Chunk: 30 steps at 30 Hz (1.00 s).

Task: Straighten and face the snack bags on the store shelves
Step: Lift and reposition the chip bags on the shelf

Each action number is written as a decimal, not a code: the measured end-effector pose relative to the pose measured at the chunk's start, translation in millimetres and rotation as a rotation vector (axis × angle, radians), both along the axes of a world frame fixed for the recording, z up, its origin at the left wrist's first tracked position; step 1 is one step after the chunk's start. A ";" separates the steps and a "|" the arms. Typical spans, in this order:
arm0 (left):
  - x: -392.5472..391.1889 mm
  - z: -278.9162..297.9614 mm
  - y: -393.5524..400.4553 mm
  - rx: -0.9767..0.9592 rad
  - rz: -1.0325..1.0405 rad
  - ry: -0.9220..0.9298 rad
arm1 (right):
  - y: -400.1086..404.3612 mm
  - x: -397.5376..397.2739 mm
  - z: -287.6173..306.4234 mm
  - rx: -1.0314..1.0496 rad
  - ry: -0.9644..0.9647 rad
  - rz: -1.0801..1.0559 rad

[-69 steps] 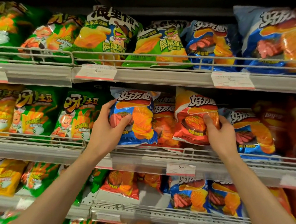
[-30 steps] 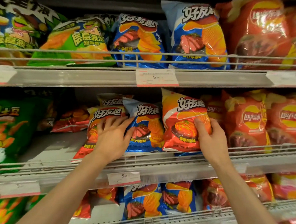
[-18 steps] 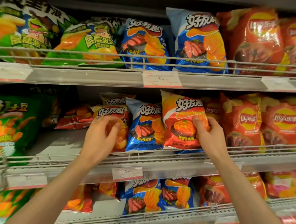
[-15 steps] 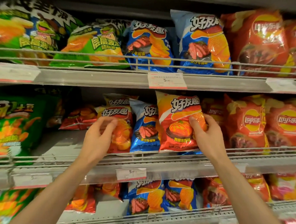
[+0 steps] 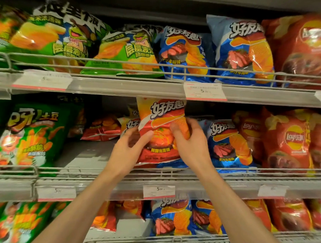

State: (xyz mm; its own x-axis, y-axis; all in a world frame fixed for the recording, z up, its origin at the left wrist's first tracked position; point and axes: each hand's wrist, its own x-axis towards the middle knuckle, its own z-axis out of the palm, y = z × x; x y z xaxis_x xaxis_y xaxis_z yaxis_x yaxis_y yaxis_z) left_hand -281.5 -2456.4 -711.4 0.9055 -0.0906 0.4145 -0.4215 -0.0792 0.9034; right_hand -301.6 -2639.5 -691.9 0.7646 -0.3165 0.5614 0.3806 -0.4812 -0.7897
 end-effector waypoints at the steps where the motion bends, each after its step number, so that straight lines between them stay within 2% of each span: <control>1: 0.6 -0.2 0.2 -0.008 -0.002 0.001 | 0.8 -1.0 -0.2 -0.007 0.021 0.047; 4: 5.2 -3.9 1.9 0.001 0.016 -0.017 | -8.0 -9.0 0.9 -0.015 0.015 0.163; 7: 7.3 -5.2 2.7 -0.034 0.027 -0.036 | -27.2 -9.3 -10.4 -0.260 -0.087 -0.007; 10: 7.6 -4.9 3.8 -0.085 0.067 -0.051 | -34.7 2.4 -29.2 -0.513 0.055 -0.177; 14: 6.7 -3.8 5.1 -0.105 0.094 -0.043 | -37.5 3.8 -23.2 -0.373 0.214 -0.135; 17: 3.9 -0.1 8.9 -0.117 0.095 -0.038 | -43.7 -0.4 -18.5 -0.351 0.288 -0.112; 22: -5.0 1.5 37.3 -0.047 0.147 -0.064 | -42.0 -2.7 -20.0 -0.368 0.283 -0.138; 30: -0.4 11.1 123.8 0.123 0.372 -0.081 | -35.0 -12.4 -13.9 -0.347 0.275 -0.197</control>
State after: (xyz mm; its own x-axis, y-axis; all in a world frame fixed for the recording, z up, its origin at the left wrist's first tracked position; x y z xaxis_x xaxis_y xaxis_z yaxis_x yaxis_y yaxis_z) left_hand -282.0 -2332.6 -700.2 0.8507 0.1838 0.4924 -0.4132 -0.3451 0.8427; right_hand -314.0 -2674.5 -705.8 0.8439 -0.3004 0.4446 0.0550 -0.7758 -0.6285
